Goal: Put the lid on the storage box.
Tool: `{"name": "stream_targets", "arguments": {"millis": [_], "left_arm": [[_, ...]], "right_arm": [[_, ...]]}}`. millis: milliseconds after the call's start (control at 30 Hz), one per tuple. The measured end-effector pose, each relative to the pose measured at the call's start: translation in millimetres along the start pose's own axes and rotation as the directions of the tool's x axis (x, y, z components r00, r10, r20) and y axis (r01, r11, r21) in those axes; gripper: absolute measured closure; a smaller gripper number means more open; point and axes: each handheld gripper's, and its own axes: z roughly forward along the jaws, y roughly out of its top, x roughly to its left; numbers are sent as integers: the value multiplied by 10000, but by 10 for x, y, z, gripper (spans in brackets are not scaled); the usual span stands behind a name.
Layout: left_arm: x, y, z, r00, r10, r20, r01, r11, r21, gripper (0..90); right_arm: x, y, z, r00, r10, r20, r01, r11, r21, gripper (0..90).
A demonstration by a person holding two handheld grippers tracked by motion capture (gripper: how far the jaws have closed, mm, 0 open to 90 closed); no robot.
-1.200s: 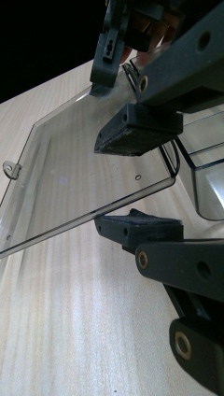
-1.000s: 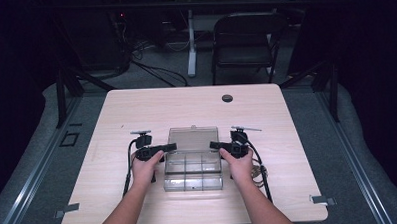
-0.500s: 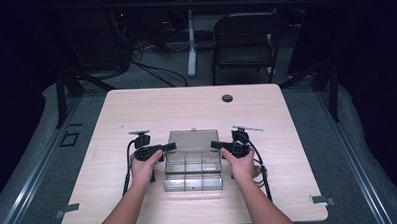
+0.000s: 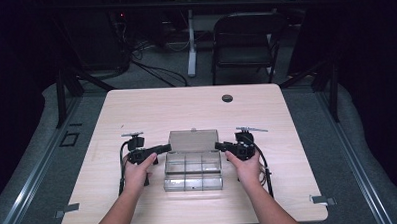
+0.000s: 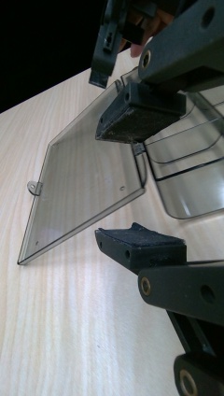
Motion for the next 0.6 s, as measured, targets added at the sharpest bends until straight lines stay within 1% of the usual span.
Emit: {"name": "stream_targets", "arguments": {"millis": [33, 133, 200, 233, 300, 333, 433, 467, 500, 533, 567, 600], "left_arm": [[-4, -8, -19, 10000, 44, -33, -44, 10000, -1, 461], [-25, -42, -106, 9994, 348, -75, -349, 9994, -53, 465], [-46, -71, -162, 9984, 566, -88, -567, 9983, -147, 468], [-54, -83, -188, 9975, 692, -113, -694, 9975, -117, 468], [-77, -115, -226, 9958, 906, -146, -908, 9958, -125, 468], [-92, -134, -241, 9952, 968, -162, -970, 9952, -133, 469], [-130, -179, -271, 9914, 1301, -144, -1302, 9914, -89, 470], [-153, -200, -281, 9892, 1453, -194, -1454, 9894, -59, 470], [-166, -212, -286, 9874, 1566, -229, -1567, 9876, -15, 470], [-190, -229, -291, 9830, 1806, -320, -1805, 9836, 66, 470], [-200, -237, -296, 9791, 1999, -382, -1997, 9798, 80, 470], [-220, -248, -307, 9749, 2180, -446, -2177, 9759, 120, 470]], "right_arm": [[4, -4, -26, 9999, -84, -60, 84, 10000, -44, 542], [35, -30, -104, 9994, -274, -204, 272, 9996, -108, 542], [52, -55, -146, 9985, -504, -212, 503, 9987, -71, 542], [68, -71, -175, 9970, -748, -198, 747, 9972, -29, 542], [91, -100, -222, 9940, -1085, -107, 1084, 9941, -52, 542], [105, -117, -243, 9934, -1145, -118, 1143, 9934, -129, 542], [137, -164, -316, 9881, -1539, -78, 1537, 9879, -203, 542], [144, -175, -336, 9859, -1670, -51, 1669, 9859, -139, 542], [158, -195, -354, 9817, -1901, 49, 1902, 9817, -127, 542], [171, -207, -367, 9794, -2014, 148, 2017, 9794, -141, 542], [186, -223, -395, 9729, -2297, 245, 2300, 9731, -109, 542], [193, -231, -410, 9686, -2469, 303, 2473, 9689, -96, 542]]}}
